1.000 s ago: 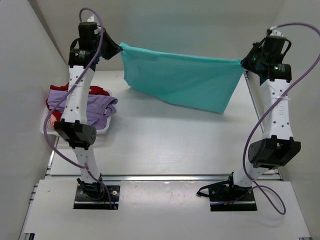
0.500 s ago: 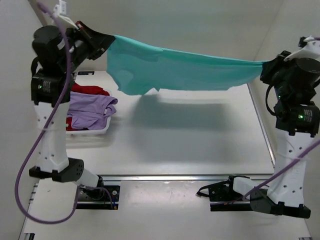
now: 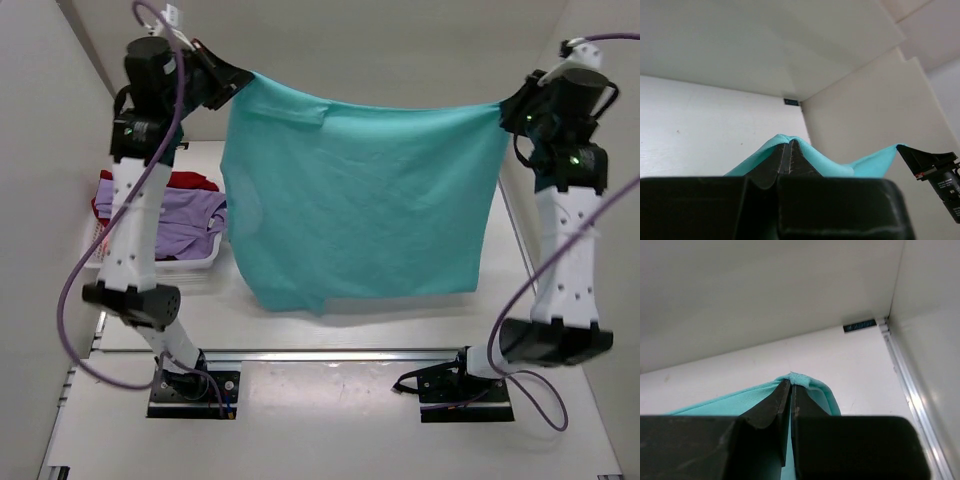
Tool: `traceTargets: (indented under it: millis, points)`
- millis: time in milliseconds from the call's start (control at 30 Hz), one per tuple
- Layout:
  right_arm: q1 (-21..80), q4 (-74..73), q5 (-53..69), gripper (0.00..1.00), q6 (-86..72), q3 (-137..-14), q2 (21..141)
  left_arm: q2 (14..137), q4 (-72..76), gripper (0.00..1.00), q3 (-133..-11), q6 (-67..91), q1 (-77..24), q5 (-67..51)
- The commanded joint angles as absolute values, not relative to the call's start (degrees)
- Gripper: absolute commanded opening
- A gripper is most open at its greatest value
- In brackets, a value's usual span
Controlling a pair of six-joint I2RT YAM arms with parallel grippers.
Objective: Fold and stack the t-shirts
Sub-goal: Flatten out the tshirt
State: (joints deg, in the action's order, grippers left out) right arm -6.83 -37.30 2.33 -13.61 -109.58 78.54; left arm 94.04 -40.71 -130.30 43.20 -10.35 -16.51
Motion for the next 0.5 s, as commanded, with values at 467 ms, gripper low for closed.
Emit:
traceTargets:
  millis: [467]
  points:
    - [-8.96,-34.54,10.28,0.00,-16.70,-125.85,98.88,109.98,-35.61,0.00,-141.53,47.62,-5.81,-21.53]
